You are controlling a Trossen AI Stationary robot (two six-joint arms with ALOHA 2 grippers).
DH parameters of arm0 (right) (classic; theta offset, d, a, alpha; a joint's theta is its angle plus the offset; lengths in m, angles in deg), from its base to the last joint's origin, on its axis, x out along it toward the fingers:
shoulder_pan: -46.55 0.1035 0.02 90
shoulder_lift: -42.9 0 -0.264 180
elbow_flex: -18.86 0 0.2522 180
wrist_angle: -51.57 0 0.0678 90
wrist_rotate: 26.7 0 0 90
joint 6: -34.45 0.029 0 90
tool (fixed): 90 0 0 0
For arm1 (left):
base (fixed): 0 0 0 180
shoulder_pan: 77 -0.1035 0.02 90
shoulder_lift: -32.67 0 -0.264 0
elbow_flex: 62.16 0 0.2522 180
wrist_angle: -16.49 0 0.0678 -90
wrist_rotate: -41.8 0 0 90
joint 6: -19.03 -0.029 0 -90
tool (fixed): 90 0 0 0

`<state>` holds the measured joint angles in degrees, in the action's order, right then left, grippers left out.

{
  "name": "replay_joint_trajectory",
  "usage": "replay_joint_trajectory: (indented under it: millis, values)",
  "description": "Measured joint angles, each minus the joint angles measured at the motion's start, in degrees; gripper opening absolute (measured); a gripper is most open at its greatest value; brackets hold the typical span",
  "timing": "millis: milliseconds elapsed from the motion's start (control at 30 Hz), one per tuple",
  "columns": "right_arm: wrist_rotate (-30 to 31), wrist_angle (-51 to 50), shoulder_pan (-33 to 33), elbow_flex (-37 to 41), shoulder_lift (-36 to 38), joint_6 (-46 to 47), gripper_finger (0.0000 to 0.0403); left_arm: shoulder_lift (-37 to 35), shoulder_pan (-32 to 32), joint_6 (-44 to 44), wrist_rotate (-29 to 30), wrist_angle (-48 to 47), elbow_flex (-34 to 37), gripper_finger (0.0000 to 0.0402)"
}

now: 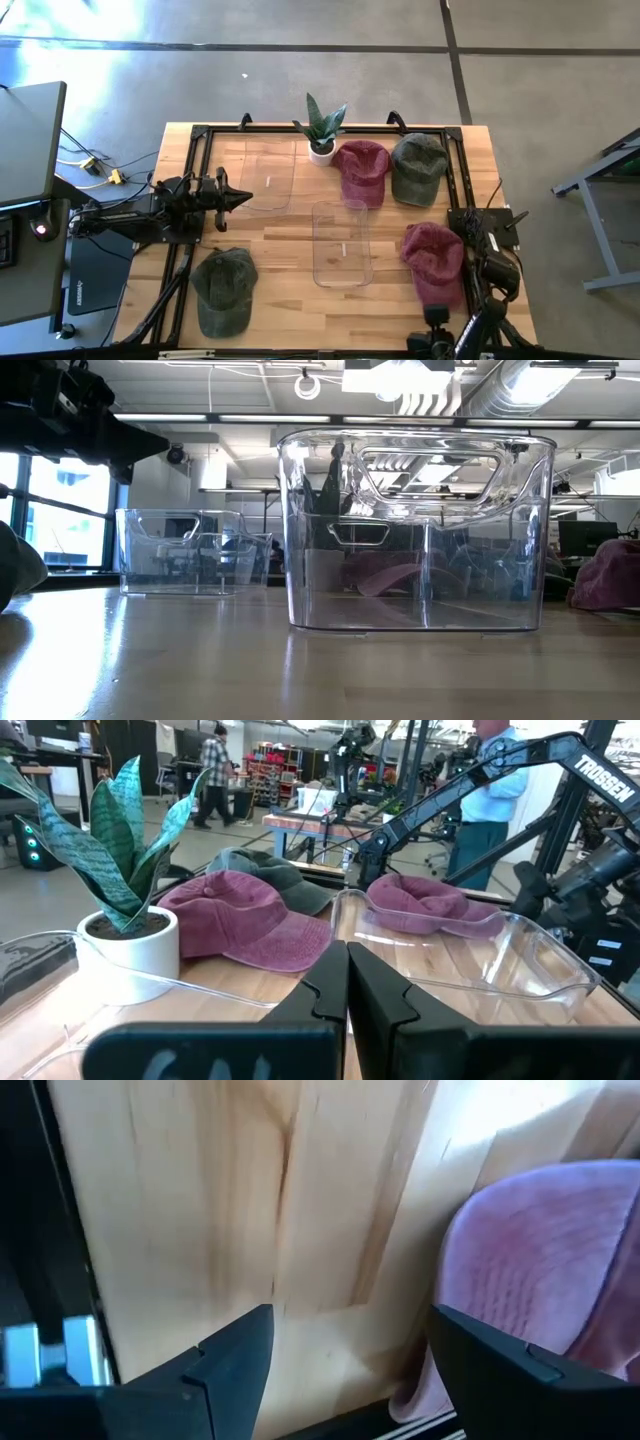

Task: Pick & Place hat
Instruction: Put the bottom red cap into the bottom transparent bin

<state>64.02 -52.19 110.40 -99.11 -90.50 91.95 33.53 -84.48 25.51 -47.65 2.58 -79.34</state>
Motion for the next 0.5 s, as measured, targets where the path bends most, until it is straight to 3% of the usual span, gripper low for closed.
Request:
replay_joint_trajectory:
  millis: [367, 500]
  values:
    - [3.7, 0.0, -1.3, 0.6, 0.0, -1.0, 0.0259, 0.0, 0.0, -0.7, 0.0, -1.5, 0.0, 0.0000]
    - [1.9, 0.1, -1.2, 4.0, 0.1, -0.7, 0.0259, 0.0, 0.0, -0.8, 0.0, -1.5, 0.0, 0.0000]
